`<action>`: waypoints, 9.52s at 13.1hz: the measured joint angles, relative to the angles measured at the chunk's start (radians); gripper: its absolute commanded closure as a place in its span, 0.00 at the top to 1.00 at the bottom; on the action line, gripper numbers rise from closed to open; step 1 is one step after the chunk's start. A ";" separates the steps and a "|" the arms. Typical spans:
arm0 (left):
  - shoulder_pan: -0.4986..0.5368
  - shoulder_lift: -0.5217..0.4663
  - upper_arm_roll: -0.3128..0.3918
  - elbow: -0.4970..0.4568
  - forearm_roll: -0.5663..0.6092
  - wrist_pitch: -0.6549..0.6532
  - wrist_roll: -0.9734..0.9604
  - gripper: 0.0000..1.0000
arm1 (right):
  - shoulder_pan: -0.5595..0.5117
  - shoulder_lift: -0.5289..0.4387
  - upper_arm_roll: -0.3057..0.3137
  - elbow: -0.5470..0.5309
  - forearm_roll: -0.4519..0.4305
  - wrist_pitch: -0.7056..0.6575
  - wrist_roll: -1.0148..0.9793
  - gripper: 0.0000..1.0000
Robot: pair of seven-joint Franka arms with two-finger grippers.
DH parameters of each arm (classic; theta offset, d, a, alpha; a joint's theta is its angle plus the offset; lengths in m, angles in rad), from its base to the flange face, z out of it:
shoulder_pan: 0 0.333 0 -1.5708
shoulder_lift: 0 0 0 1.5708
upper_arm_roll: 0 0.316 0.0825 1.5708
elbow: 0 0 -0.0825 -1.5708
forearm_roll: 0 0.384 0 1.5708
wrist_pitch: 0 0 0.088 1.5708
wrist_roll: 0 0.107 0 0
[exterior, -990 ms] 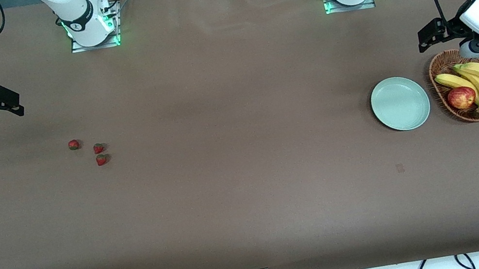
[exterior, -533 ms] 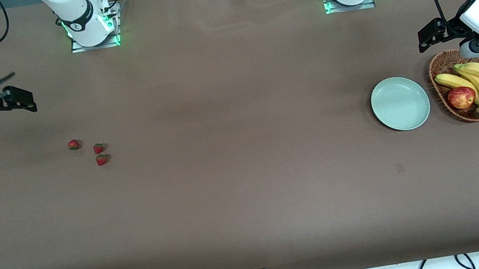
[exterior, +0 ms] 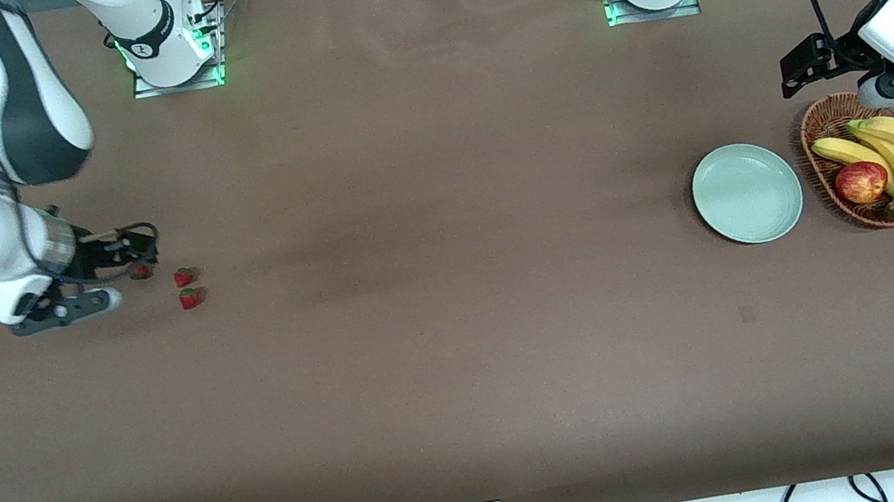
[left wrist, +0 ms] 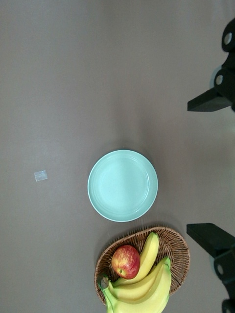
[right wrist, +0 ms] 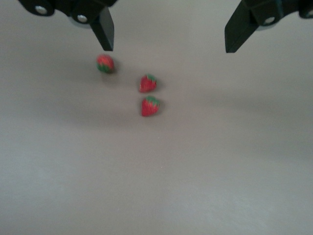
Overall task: Collect all strawberries into plate
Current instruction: 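Grasp one strawberry with the right gripper and lift it, then carry the strawberry to mid-table and release it with the right gripper, then reach the left gripper to the strawberry while the right gripper returns, then grasp a strawberry with each gripper, left mid-table, right at the pile, then carry the strawberry to the plate while the right gripper carries another, then release the strawberry on the plate while the right gripper releases mid-table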
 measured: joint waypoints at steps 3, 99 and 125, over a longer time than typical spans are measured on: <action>0.000 0.000 0.000 0.000 0.000 0.000 0.000 1.00 | 0.000 0.121 0.000 -0.076 0.002 0.204 -0.040 0.99; -0.042 0.542 -0.448 -0.413 0.415 0.936 -1.085 0.22 | 0.530 0.216 -0.451 -0.099 0.345 0.278 -0.036 0.13; 0.055 0.364 0.117 -0.475 0.046 0.819 0.192 1.00 | 0.985 0.782 -0.153 0.678 0.352 0.696 1.432 0.97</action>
